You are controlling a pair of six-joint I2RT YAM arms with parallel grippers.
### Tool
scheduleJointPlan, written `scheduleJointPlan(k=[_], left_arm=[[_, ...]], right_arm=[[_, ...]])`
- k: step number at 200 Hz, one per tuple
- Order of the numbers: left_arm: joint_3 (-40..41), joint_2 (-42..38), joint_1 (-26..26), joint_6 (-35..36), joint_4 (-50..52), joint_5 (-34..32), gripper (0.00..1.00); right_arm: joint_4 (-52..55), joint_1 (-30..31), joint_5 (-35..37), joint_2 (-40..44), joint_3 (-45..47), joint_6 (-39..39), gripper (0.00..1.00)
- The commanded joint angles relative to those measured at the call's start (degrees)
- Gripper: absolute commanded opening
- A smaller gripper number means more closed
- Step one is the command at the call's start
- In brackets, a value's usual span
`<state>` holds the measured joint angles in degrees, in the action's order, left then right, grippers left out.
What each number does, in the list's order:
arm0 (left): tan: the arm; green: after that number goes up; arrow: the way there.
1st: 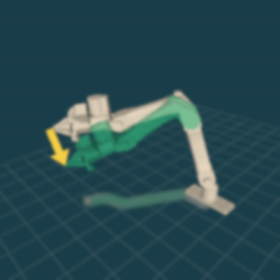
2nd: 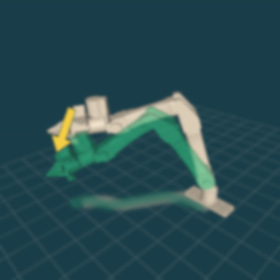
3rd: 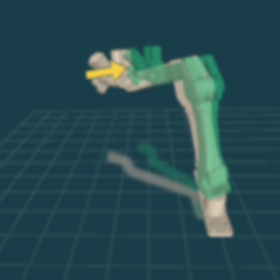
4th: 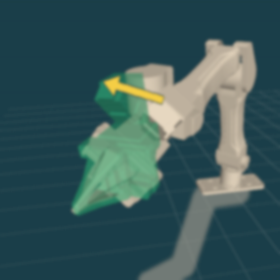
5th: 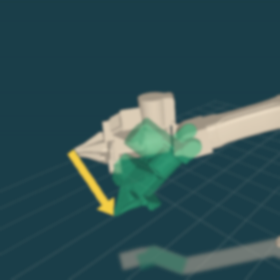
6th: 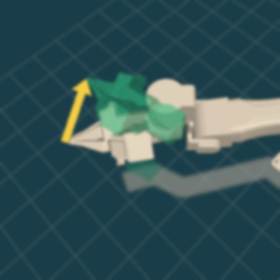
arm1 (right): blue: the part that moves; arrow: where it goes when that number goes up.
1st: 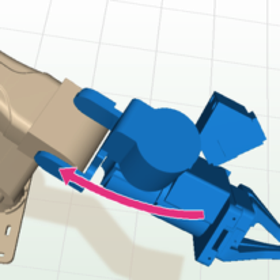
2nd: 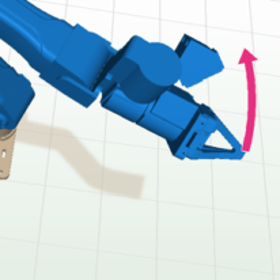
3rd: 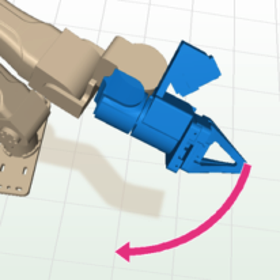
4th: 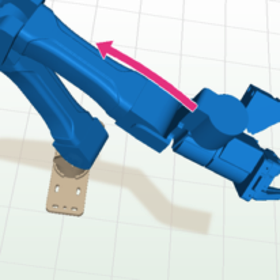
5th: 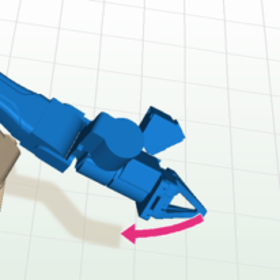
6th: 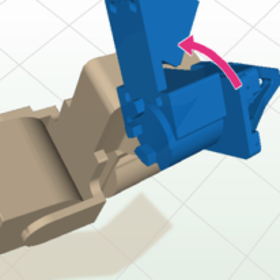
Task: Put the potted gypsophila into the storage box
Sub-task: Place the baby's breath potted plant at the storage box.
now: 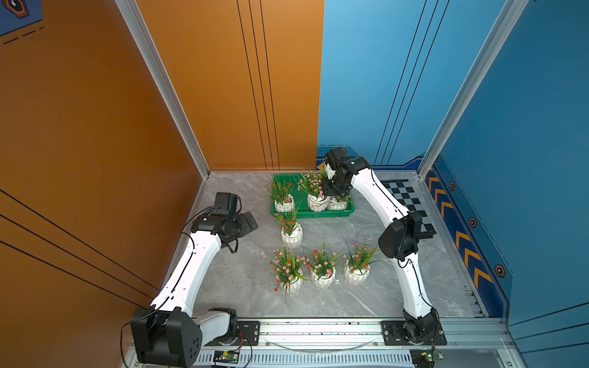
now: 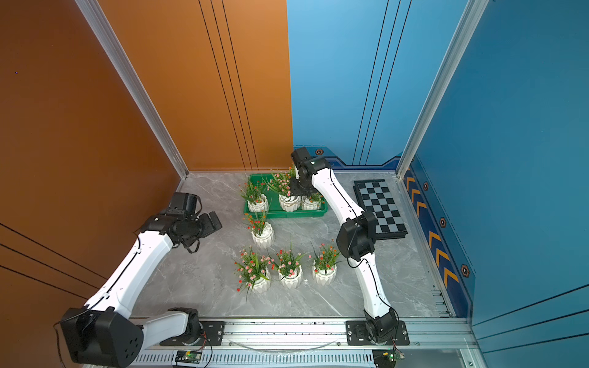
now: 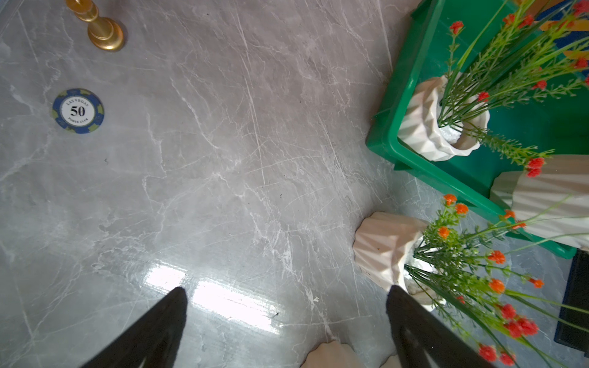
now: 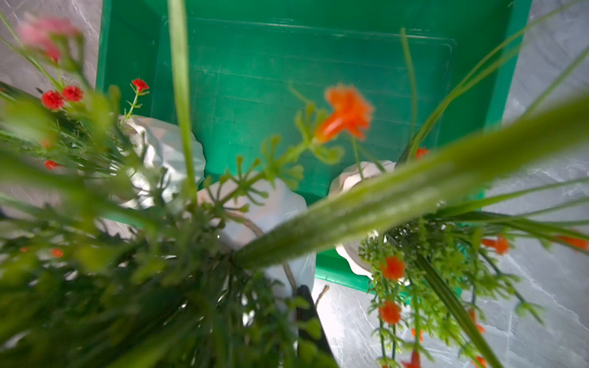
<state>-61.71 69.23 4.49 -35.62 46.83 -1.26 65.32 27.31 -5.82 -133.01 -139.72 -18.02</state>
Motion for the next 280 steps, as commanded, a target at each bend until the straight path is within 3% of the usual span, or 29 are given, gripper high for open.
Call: scheduleJointPlan(k=[1,280], left_arm=[[-1.60,0.68,-0.62,0.60,-0.41,-0.09,0.98],[-1.68,5.05,-1.42,1.32,-2.62,1.26,0.98]], right_arm=[[-4.09,-0.50,-1.28,-0.09,-2.53,-1.69,0.02],[-4.13,-1.29,0.29,-7.05,-1.78,-3.33,0.02]])
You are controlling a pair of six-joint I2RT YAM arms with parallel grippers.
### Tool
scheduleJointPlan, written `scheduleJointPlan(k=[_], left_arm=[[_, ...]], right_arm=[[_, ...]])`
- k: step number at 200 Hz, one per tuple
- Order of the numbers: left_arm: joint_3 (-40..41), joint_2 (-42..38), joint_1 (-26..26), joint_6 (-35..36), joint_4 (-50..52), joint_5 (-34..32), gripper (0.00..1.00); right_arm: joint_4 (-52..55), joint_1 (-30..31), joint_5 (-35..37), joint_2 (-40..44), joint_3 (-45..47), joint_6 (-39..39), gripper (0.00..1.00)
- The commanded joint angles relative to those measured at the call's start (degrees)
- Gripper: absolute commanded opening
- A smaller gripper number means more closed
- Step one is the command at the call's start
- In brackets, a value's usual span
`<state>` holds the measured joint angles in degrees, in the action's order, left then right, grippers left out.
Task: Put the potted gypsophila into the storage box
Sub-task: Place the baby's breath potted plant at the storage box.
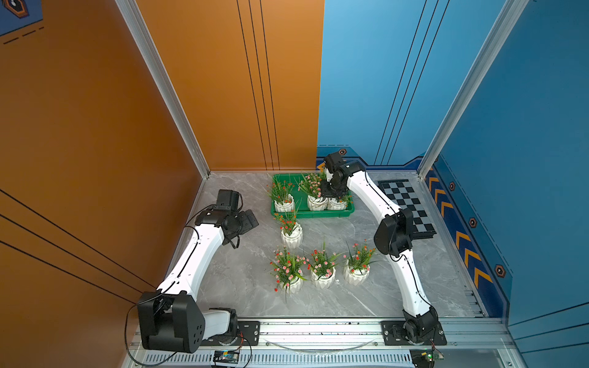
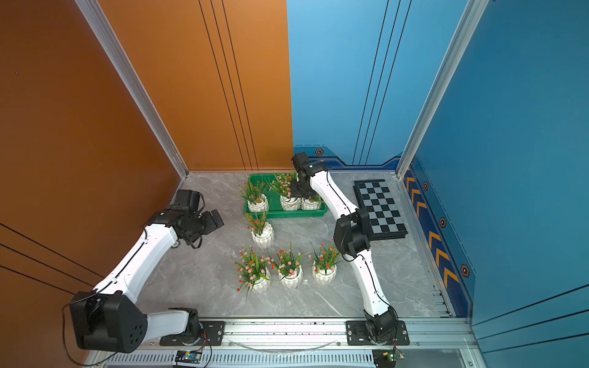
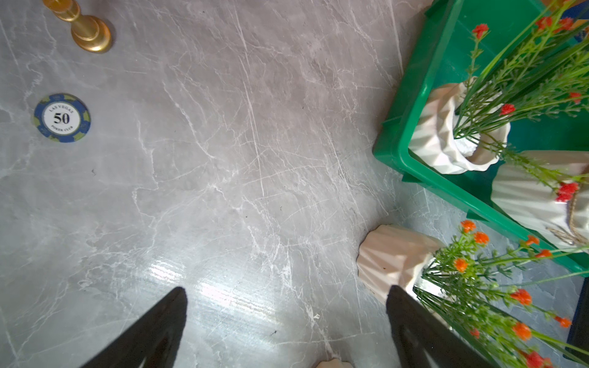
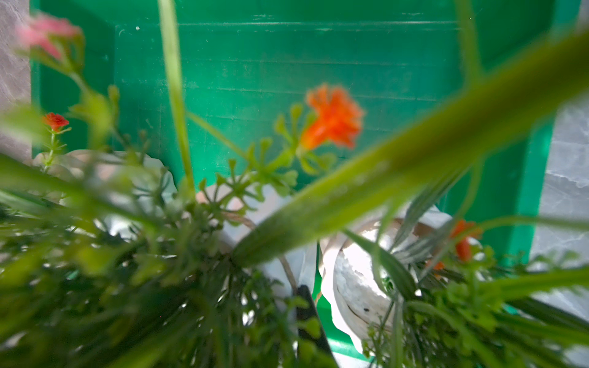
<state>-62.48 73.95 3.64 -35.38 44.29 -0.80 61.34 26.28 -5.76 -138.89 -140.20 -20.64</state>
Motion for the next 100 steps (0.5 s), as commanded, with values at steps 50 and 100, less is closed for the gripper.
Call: scheduleJointPlan(k=[50,100], left_arm=[[-1.05,0.60,-0.62,1.13,-0.07,0.87,0.98],[-1.00,0.90,-0.56,1.09,-0.19,1.02,0.98]], right_arm=[[-0.24,-0.27,0.29,-1.99,-0.48,-0.63,0.02],[-0.23,-0.36,0.20,-3.20,-0.28,-0.73,0.03]])
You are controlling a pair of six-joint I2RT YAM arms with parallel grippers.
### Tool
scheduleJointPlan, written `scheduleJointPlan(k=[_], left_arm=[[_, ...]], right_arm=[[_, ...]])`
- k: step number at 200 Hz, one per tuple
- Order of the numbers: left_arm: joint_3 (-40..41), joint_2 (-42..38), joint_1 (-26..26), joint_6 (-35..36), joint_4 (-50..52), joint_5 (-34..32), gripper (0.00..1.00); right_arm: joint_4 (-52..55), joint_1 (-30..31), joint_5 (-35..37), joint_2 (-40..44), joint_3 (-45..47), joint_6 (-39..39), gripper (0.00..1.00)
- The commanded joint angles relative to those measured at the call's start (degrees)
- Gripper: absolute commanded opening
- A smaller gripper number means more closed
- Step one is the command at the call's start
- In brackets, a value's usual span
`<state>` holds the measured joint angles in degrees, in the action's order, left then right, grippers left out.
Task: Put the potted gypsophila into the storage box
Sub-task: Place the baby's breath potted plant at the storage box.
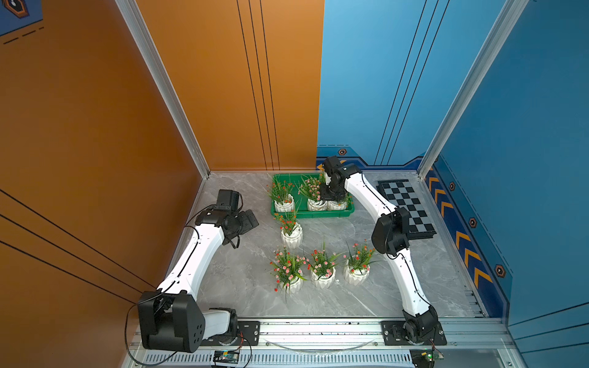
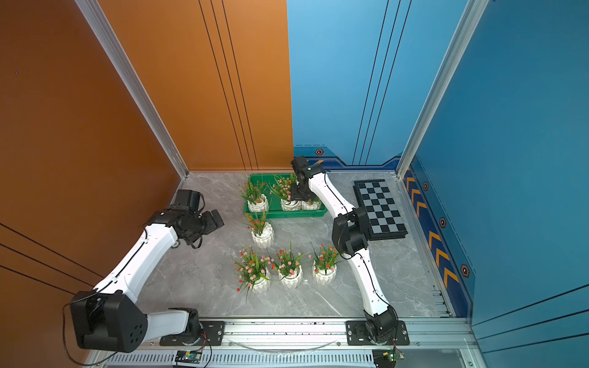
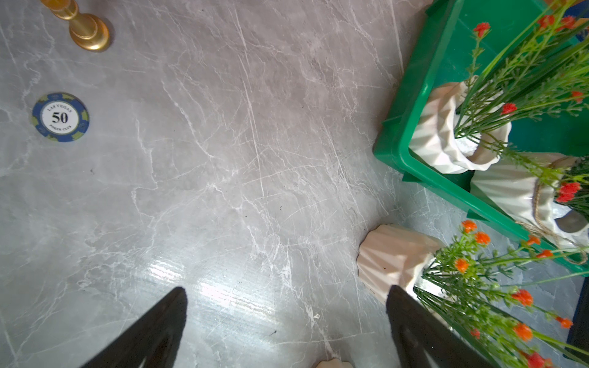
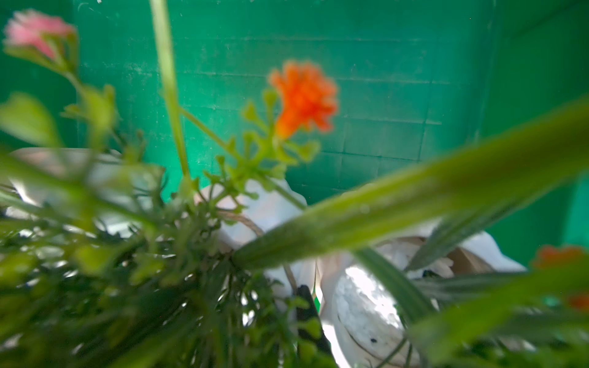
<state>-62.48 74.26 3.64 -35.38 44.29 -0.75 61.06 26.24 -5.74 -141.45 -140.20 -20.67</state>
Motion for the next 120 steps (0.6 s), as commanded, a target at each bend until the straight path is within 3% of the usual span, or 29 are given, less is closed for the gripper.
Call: scheduleJointPlan(k=[1,70,120], left_arm=[[-0.99,0.65,-0.61,1.10,-0.14,1.00,0.98],[-0.95,0.89,-0.54,1.09,-0.35,1.15,0.98],[-0.74,0.61,-0.58,1.04,-0.35,1.24,0.98]], right_arm=[[0.04,-0.31,0.19,-0.66,-0.27,-0.70,0.03],[0.05,-0.66,0.64,-1.79,0.26,-0.73,0.07],[0.03,-0.66,1.15,-1.05,0.47,-0.69,0.20]])
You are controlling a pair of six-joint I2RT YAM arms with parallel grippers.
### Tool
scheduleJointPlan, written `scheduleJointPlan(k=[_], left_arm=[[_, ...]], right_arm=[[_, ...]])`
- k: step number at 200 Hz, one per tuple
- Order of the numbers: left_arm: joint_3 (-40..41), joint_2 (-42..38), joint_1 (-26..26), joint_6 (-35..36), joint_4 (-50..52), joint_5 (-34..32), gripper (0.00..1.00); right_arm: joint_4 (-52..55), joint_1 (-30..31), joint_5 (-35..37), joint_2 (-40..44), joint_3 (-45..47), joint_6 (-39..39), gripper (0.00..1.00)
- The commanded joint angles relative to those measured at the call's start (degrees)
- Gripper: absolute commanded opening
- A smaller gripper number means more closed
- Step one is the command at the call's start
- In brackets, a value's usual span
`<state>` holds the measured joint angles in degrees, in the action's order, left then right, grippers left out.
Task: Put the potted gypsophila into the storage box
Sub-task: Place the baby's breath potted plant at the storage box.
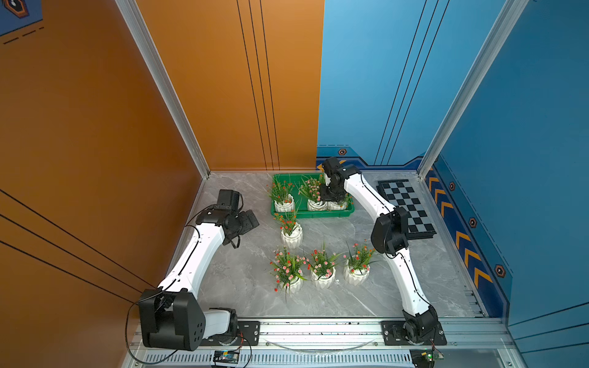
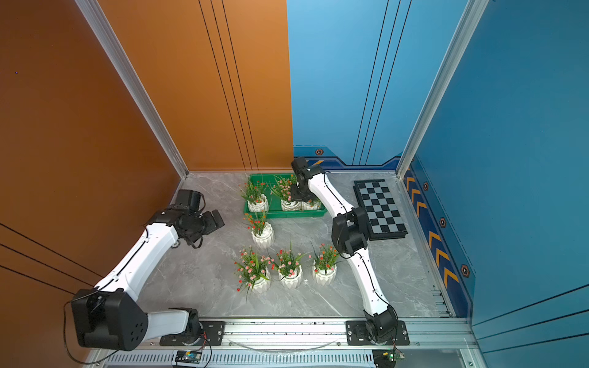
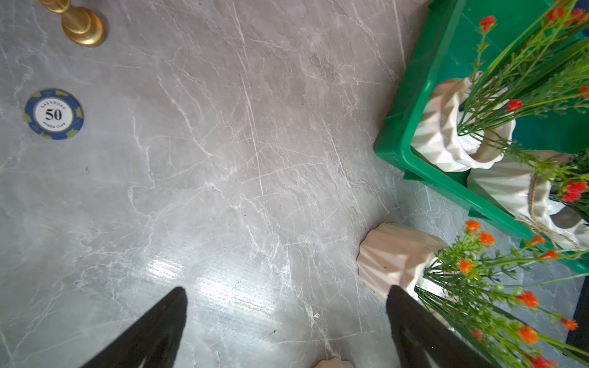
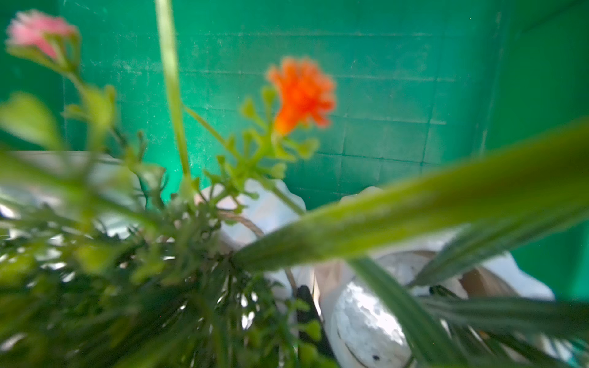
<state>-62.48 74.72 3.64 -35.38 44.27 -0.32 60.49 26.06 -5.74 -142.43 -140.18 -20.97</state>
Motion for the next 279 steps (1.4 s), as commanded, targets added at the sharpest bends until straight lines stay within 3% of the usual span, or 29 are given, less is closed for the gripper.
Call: scheduleJointPlan(k=[1,162,240,265,279], left_arm=[[-0.77,0.16,-0.57,1.07,-0.33,0.78,0.98],[0.25,-4.46,-0.72,0.57,-0.30,1.11,0.98],[1.89,-8.22,-0.74,0.04,0.02,1.25,0.98],[3.06,-9.10,-0.74,0.32,0.53,1.10,0.98],[4.59,-9.32,-0.74,0.55,0.62,1.51,0.98]], right_arm=[[0.59,-0.49,1.16,-0.01,0.44,-0.39,0.20],[0.60,0.72,3.17,9.04,2.35,0.13,0.26],[0.57,1.87,5.00,18.35,8.92,1.49,0.29],[0.51,1.89,6.12,22.68,13.17,2.47,0.36],[0.52,1.80,7.65,26.14,16.46,3.11,0.45]])
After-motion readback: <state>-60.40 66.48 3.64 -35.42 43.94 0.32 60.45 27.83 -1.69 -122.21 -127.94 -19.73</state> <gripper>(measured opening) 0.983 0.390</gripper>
